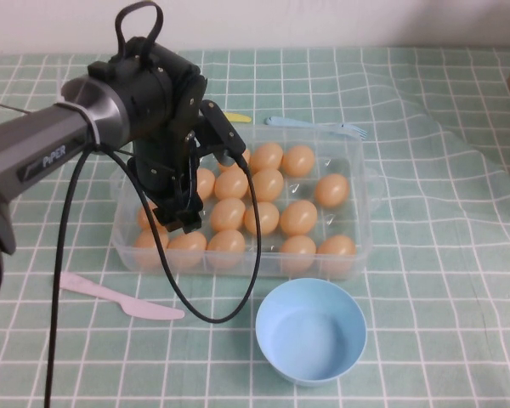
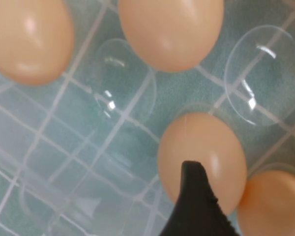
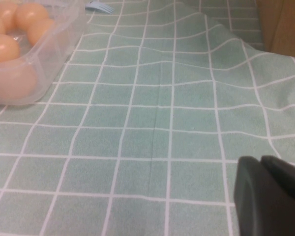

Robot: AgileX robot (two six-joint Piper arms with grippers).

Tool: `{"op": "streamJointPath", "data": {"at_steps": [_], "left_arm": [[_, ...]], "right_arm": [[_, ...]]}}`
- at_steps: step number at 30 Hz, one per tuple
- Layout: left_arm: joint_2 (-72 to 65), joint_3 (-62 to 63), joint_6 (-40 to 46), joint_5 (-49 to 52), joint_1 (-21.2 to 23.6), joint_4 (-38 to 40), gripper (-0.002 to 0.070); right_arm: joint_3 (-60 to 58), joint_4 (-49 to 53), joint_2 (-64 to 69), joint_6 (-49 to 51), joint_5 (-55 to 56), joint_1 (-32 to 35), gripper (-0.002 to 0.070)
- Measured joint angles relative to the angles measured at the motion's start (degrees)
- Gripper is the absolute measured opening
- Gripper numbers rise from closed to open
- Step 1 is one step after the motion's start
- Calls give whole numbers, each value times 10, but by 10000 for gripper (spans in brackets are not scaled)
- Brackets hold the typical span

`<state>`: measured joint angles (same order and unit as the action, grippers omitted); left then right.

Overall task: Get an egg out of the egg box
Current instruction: Pick up the egg from the plastic box

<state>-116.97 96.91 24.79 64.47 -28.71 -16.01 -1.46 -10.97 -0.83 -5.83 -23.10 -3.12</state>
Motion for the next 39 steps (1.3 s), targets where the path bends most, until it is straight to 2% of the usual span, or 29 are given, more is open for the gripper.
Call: {"op": "streamJointPath", "data": {"at_steps": [14, 26, 39], "left_arm": [[-23, 29, -45, 0, 11, -13, 414], [-35, 29, -47, 4, 14, 11, 414], [-46, 34, -47, 5, 15, 1, 414]], "right_arm": [[0, 0, 0, 0, 0, 0, -18], [0, 0, 0, 0, 0, 0, -18], [0, 0, 0, 0, 0, 0, -18]]}}
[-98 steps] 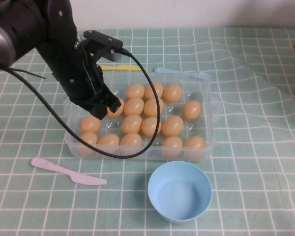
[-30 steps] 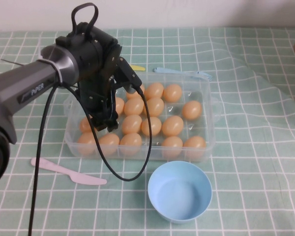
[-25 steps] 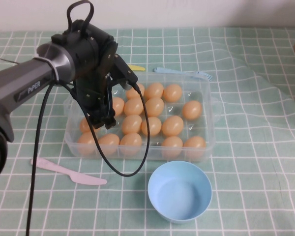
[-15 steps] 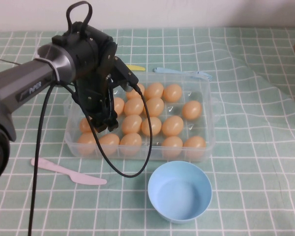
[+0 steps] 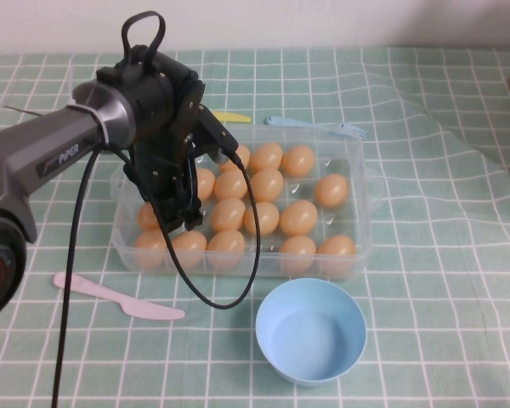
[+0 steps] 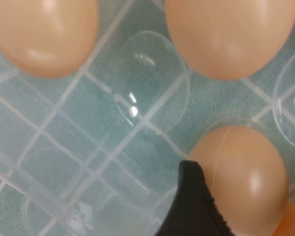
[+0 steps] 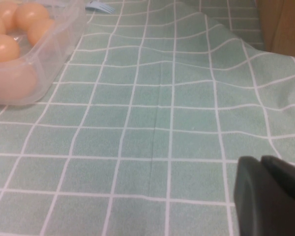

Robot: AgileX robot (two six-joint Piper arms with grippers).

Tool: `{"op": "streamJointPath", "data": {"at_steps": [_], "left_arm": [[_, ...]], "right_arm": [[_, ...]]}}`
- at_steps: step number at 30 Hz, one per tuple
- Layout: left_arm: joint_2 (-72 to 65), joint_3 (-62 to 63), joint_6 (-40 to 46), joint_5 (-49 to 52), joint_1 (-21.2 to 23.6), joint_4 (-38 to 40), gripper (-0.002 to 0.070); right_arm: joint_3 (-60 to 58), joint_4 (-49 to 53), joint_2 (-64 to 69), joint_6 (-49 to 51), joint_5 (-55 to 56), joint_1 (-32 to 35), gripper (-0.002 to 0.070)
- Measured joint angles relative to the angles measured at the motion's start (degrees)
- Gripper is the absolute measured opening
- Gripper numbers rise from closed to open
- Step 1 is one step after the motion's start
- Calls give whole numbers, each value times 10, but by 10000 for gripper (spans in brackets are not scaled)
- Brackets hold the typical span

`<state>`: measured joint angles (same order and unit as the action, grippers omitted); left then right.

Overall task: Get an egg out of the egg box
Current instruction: Pick up the egg from the plastic box

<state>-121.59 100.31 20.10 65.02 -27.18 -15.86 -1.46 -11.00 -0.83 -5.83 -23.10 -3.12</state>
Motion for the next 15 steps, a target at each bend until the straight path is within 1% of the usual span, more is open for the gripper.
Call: {"op": "streamJointPath", "data": {"at_steps": [5, 11, 15], "left_arm": [[-2, 0, 0, 0, 0, -1, 410], [-11, 0, -2, 2, 0, -6, 351], [-11, 1, -3, 4, 0, -6, 349]], "right_arm": [[0, 0, 0, 0, 0, 0, -18], [0, 0, 0, 0, 0, 0, -18], [0, 0, 0, 0, 0, 0, -18]]}}
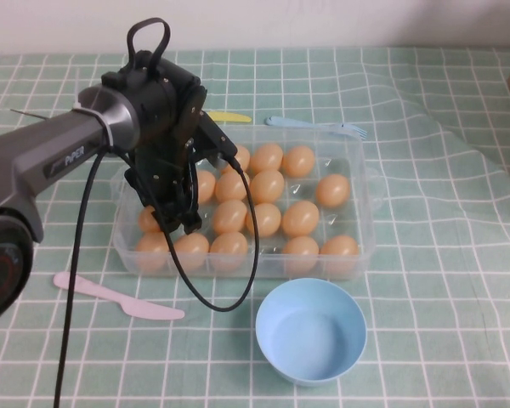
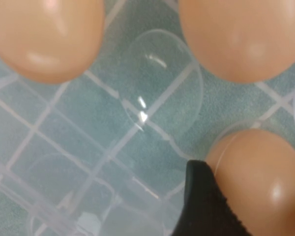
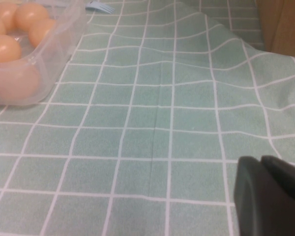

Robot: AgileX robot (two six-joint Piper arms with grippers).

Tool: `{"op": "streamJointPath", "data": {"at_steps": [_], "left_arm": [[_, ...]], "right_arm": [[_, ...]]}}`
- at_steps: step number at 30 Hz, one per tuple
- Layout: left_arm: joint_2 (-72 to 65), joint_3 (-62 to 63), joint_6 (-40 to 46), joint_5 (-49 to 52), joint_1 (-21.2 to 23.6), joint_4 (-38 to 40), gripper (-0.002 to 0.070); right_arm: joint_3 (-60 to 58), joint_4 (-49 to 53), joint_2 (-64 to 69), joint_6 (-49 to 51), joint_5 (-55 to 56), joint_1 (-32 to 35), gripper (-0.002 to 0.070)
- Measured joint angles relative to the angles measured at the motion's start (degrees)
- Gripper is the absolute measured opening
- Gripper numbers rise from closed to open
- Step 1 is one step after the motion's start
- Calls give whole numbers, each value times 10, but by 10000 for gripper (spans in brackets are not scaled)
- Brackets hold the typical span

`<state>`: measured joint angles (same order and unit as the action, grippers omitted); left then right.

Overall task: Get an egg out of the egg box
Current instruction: Pick up the egg from the plastic box, then place the egg in the bowl

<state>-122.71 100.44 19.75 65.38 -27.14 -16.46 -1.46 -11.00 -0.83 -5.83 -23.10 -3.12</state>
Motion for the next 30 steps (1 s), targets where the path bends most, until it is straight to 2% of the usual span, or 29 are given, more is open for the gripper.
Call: {"op": "streamJointPath", "data": {"at_steps": [8, 15, 18, 24, 27, 30], "left_arm": [[-5, 58, 0, 32, 0, 14, 348], [55, 79, -23, 46, -11, 25, 347], [95, 77, -37, 47, -39, 25, 346], [181, 29, -48, 51, -132, 41, 346], [204, -3, -48, 52, -167, 94, 346], [211, -35, -48, 54, -179, 155, 346]], "right_arm": [[0, -1, 0, 0, 0, 0, -18], [0, -1, 0, 0, 0, 0, -18], [0, -1, 0, 0, 0, 0, -18], [0, -1, 0, 0, 0, 0, -18], [0, -2, 0, 0, 0, 0, -18], [0, -2, 0, 0, -1, 0, -18]]}}
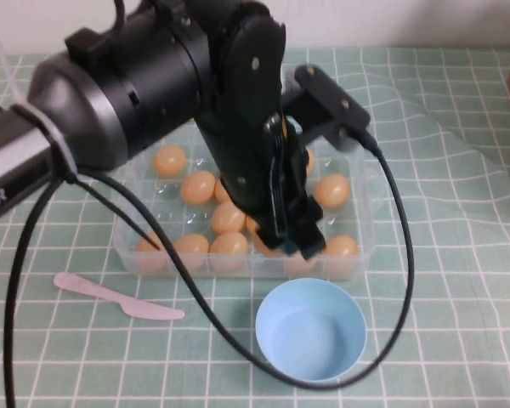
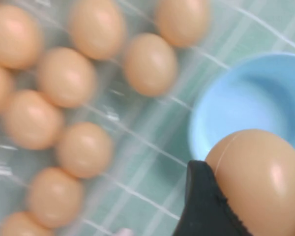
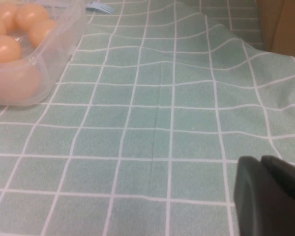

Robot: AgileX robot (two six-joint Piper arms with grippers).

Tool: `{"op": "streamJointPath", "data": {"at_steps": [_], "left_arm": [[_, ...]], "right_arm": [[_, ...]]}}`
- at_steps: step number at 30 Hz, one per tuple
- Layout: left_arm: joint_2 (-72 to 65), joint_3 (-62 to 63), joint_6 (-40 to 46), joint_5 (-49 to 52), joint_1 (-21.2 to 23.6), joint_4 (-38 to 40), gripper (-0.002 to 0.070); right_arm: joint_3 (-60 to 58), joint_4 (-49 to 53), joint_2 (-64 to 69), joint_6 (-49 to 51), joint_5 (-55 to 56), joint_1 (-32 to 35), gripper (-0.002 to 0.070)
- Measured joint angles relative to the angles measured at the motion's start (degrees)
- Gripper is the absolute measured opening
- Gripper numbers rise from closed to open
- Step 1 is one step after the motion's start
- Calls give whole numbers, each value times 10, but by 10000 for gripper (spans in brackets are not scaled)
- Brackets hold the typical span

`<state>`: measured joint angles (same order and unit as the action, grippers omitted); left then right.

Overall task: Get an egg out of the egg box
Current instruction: Place the egg in the bowl

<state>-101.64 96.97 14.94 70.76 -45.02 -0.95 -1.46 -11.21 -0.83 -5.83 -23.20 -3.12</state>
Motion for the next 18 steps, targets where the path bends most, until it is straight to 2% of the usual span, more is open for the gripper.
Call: {"op": "streamJointPath", "data": {"at_steps": [3, 10, 18], "left_arm": [[1, -34, 0, 0, -8, 28, 346], [7, -122, 0, -2, -33, 35, 346], [9, -162, 0, -79, -38, 45, 346]], "right_arm": [[0, 0, 0, 0, 0, 0, -18], [0, 0, 0, 0, 0, 0, -18], [0, 0, 0, 0, 0, 0, -18]]}}
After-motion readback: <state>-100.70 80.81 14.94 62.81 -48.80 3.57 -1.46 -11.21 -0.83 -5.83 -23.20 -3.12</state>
